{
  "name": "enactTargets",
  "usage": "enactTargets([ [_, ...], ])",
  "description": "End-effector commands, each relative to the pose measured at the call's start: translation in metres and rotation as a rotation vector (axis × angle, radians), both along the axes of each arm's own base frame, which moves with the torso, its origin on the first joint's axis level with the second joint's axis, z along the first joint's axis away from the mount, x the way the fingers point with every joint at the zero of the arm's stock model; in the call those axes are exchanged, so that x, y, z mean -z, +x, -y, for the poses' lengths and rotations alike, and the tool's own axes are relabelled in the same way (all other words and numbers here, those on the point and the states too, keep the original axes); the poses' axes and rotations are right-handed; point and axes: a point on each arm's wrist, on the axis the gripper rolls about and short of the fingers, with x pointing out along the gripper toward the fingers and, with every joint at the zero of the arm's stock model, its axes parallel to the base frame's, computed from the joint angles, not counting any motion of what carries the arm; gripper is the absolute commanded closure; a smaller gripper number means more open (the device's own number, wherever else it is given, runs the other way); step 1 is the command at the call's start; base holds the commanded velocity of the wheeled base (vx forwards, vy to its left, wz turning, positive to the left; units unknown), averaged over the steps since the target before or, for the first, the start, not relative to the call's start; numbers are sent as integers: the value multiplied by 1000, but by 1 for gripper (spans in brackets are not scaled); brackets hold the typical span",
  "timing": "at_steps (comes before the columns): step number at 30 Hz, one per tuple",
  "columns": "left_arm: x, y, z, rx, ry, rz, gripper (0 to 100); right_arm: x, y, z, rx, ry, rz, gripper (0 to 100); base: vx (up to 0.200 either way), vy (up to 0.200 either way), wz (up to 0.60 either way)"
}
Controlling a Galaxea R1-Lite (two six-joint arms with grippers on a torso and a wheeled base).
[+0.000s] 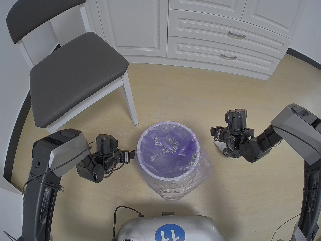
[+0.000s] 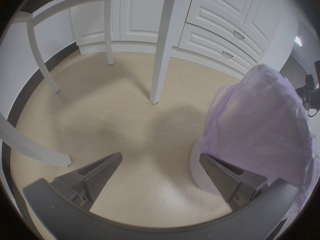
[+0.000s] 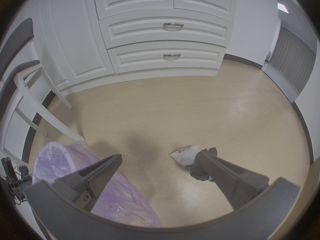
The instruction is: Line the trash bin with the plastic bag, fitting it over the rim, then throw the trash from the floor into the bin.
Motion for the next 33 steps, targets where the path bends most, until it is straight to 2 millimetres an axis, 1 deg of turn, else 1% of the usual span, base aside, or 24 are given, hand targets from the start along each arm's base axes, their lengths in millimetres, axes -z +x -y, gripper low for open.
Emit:
enactTargets([
  [1, 16, 2, 4, 7, 6, -21, 0, 5, 2, -1, 1, -3, -7, 0, 0, 0, 0],
  [14, 23, 19, 19, 27, 7, -30, 0, 5, 3, 0, 2, -1, -6, 0, 0, 0, 0],
  [20, 26, 27, 25, 32, 9, -39, 0, 10, 5, 0, 4, -5, -14, 0, 0, 0, 0],
  [24, 28, 28, 30, 38, 13, -38, 0, 13, 5, 0, 4, -7, -20, 0, 0, 0, 0],
  [28, 29, 27, 35, -8, 76, -34, 0, 15, 5, -2, 1, -9, -24, 0, 0, 0, 0],
  [33, 27, 27, 35, -20, 118, -14, 0, 14, 4, -2, -1, -8, -23, 0, 0, 0, 0],
])
